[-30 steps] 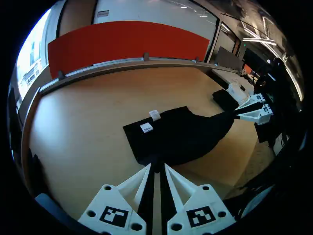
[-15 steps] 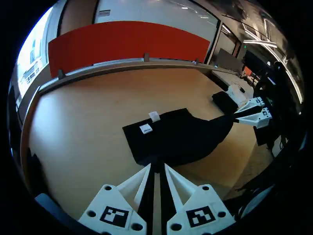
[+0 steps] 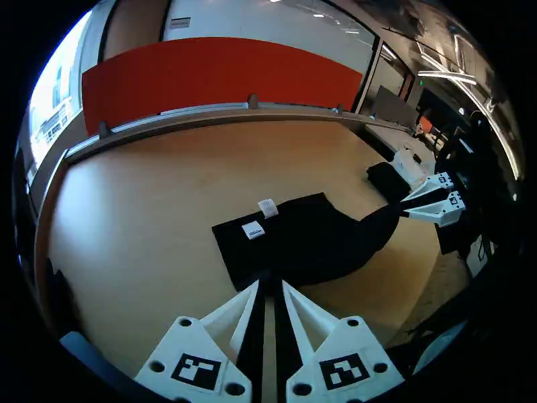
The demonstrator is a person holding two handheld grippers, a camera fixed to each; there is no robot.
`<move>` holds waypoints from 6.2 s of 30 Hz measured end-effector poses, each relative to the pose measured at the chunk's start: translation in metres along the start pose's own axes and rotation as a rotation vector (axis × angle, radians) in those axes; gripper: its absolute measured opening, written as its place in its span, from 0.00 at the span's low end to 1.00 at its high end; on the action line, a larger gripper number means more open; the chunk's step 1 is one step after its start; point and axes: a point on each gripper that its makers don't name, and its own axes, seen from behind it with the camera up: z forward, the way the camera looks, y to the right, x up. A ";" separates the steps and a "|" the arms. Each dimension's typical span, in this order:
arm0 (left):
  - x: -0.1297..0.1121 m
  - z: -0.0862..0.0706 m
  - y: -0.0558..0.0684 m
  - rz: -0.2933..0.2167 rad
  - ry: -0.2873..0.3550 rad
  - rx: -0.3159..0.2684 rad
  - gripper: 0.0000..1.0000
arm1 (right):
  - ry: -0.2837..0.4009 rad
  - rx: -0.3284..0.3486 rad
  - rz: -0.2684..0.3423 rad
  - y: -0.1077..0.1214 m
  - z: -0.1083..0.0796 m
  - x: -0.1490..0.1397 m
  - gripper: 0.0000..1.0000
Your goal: Fold towel
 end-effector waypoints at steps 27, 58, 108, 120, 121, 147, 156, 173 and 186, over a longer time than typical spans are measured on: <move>0.011 0.078 -0.036 -0.076 -0.019 0.031 0.09 | -0.102 -0.014 0.002 0.063 0.068 -0.013 0.12; -0.006 0.148 -0.078 -0.110 -0.074 0.145 0.28 | -0.175 -0.093 0.083 0.104 0.134 -0.045 0.43; -0.043 0.088 -0.062 -0.138 -0.054 0.205 0.96 | -0.109 -0.158 0.156 0.063 0.074 -0.060 0.87; -0.054 0.077 -0.058 -0.149 -0.055 0.218 0.96 | -0.117 -0.136 0.133 0.056 0.071 -0.065 0.87; -0.055 0.075 -0.058 -0.151 -0.054 0.220 0.96 | -0.120 -0.132 0.127 0.055 0.071 -0.066 0.87; -0.075 0.043 -0.060 -0.206 -0.040 0.268 0.96 | -0.205 -0.024 0.011 0.044 0.090 -0.093 0.72; -0.080 0.039 -0.063 -0.217 -0.041 0.274 0.95 | -0.239 -0.002 -0.033 0.047 0.096 -0.104 0.60; -0.085 0.037 -0.065 -0.224 -0.048 0.279 0.95 | -0.263 0.011 -0.024 0.050 0.103 -0.108 0.18; -0.086 0.037 -0.066 -0.224 -0.053 0.281 0.95 | -0.235 -0.005 -0.028 0.052 0.101 -0.095 0.04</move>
